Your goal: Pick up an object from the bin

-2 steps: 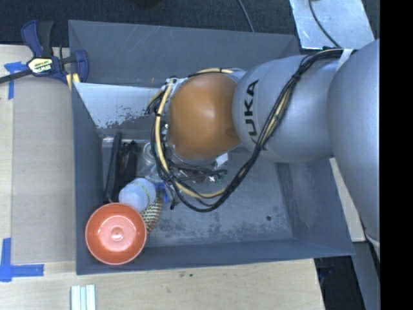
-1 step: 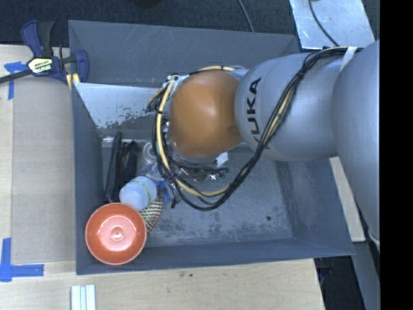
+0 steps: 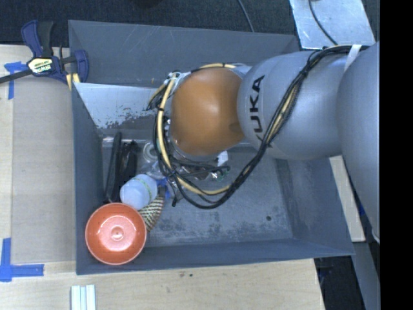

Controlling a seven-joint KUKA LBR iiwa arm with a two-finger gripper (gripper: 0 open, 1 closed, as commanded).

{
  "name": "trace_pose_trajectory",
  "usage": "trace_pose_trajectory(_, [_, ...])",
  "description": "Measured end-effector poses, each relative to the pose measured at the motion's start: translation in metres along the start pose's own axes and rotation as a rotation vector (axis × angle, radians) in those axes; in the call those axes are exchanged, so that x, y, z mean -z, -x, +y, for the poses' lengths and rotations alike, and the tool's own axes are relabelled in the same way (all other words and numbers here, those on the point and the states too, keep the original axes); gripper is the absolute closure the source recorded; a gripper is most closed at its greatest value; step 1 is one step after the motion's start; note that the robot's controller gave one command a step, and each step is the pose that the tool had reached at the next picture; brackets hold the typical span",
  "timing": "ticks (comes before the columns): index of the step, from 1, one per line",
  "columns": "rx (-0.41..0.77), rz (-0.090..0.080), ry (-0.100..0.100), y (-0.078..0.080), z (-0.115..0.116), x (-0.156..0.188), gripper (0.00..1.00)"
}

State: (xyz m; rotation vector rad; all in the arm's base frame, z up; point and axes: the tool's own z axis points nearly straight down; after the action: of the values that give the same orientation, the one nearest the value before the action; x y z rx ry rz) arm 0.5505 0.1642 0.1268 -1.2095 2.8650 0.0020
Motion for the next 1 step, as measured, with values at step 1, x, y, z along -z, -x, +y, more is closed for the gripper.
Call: trace_pose_trajectory(1, [-0.002,0.002,0.001,0.0,0.0,0.019,1.0])
